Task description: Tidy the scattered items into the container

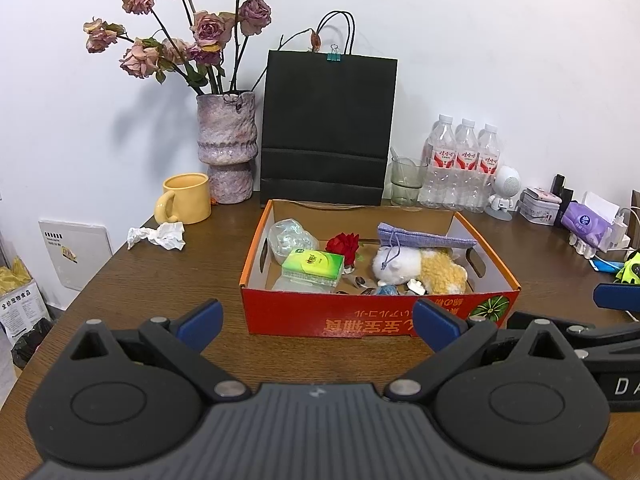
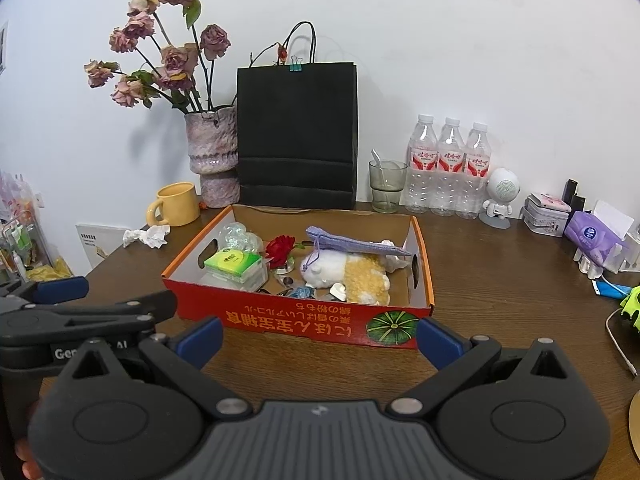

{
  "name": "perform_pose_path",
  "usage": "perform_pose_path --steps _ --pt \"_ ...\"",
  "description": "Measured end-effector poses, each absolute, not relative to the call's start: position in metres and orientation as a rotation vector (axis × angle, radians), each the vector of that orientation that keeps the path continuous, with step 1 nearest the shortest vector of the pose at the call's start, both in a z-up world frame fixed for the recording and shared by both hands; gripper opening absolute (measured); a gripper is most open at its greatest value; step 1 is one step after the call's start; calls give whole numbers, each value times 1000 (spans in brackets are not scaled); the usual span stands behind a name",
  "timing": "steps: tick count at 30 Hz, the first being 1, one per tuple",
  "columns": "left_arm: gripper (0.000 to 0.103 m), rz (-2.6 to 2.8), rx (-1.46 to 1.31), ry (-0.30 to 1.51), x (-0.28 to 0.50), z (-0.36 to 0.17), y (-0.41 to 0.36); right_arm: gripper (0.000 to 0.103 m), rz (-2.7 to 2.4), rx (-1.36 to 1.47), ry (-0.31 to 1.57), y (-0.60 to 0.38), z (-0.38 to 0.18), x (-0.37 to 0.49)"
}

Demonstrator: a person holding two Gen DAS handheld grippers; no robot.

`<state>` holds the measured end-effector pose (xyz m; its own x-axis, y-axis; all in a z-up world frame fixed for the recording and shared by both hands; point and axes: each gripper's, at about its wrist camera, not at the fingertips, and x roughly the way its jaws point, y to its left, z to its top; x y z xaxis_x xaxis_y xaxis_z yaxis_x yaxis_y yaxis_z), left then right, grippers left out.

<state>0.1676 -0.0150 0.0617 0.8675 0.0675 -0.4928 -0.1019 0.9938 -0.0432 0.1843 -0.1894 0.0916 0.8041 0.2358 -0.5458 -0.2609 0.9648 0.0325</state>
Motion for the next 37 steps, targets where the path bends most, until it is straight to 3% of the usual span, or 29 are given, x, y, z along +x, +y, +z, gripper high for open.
perform_pose_path --steps 37 --pt "103 90 -47 481 167 60 -18 103 251 -45 582 -193 90 184"
